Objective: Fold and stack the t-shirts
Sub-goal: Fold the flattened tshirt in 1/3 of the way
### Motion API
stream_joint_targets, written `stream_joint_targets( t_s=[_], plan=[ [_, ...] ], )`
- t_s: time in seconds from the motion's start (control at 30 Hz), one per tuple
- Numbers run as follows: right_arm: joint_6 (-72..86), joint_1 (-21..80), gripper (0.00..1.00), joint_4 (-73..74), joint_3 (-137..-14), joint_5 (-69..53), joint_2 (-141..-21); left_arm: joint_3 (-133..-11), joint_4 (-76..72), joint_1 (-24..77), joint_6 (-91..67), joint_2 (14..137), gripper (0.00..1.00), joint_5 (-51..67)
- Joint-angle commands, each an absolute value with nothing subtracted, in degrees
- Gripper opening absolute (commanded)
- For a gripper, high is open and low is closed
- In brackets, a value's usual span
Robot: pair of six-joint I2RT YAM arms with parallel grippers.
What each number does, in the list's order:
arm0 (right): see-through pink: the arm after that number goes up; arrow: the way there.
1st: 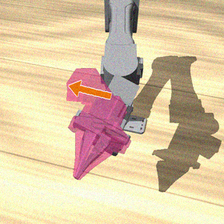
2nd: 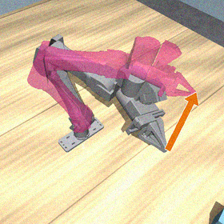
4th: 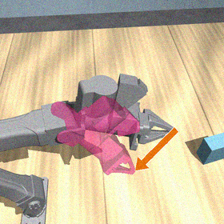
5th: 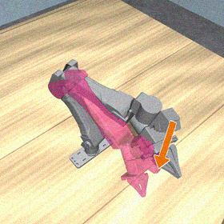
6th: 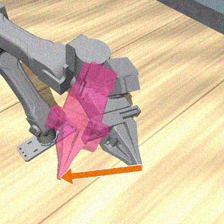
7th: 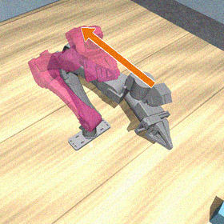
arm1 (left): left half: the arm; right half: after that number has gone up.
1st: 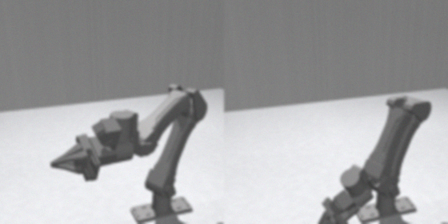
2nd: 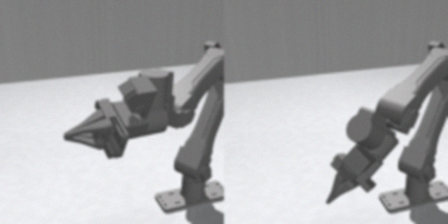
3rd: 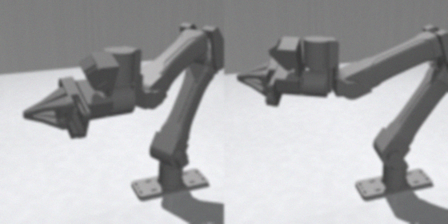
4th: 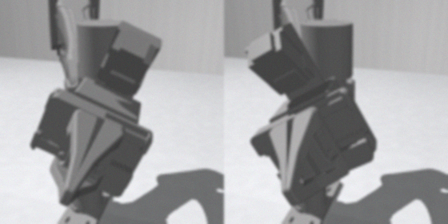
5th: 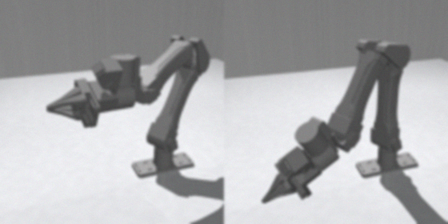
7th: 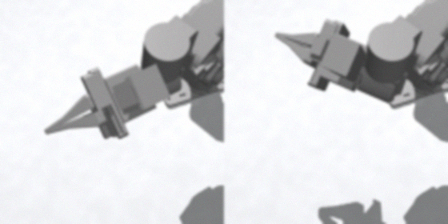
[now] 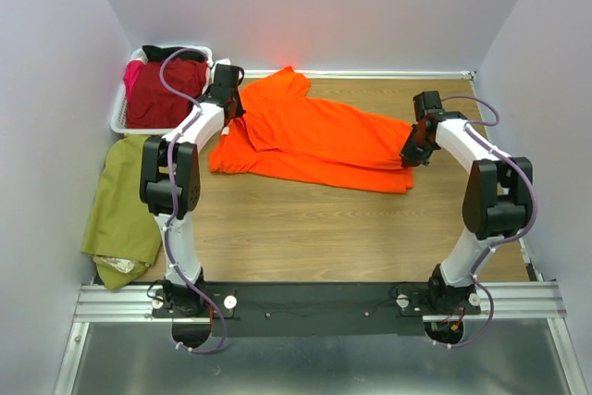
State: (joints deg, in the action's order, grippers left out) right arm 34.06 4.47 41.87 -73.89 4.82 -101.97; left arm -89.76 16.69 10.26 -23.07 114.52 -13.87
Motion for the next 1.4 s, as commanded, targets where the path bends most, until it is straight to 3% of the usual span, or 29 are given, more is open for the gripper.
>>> stream_joint_targets(
  t_s=[0.0, 0.1, 0.23, 0.47, 0.57, 1.03, 1.37],
  plan=[
    [34.0, 4.2, 0.01, 41.2, -75.8, 5.8, -103.4, -92.4, 17.8, 10.7, -19.5, 114.8, 0.45, -14.1],
    [33.9, 4.2, 0.01, 41.2, -76.6, 6.9, -103.5, -91.7, 16.4, 10.8, -18.7, 112.0, 0.55, -17.4],
    [33.5, 4.1, 0.04, 41.1, -79.5, 9.9, -104.1, -91.3, 17.1, 10.9, -18.3, 109.1, 0.56, -18.5],
    [33.0, 4.1, 0.48, 41.1, -87.3, 13.1, -107.1, -81.8, 19.4, 12.7, -20.0, 104.0, 0.56, -13.2],
    [32.6, 4.0, 0.55, 41.3, -89.5, 12.9, -109.2, -79.2, 21.5, 13.7, -20.9, 104.3, 0.56, -14.1],
    [29.7, 4.2, 0.53, 42.9, -73.1, 3.4, -97.9, -73.4, 31.2, 15.2, -26.0, 103.4, 0.55, -21.0],
    [28.8, 4.3, 0.48, 42.9, -69.2, 1.1, -101.5, -78.7, 39.4, 15.1, -32.0, 110.1, 0.54, -23.9]
  ],
)
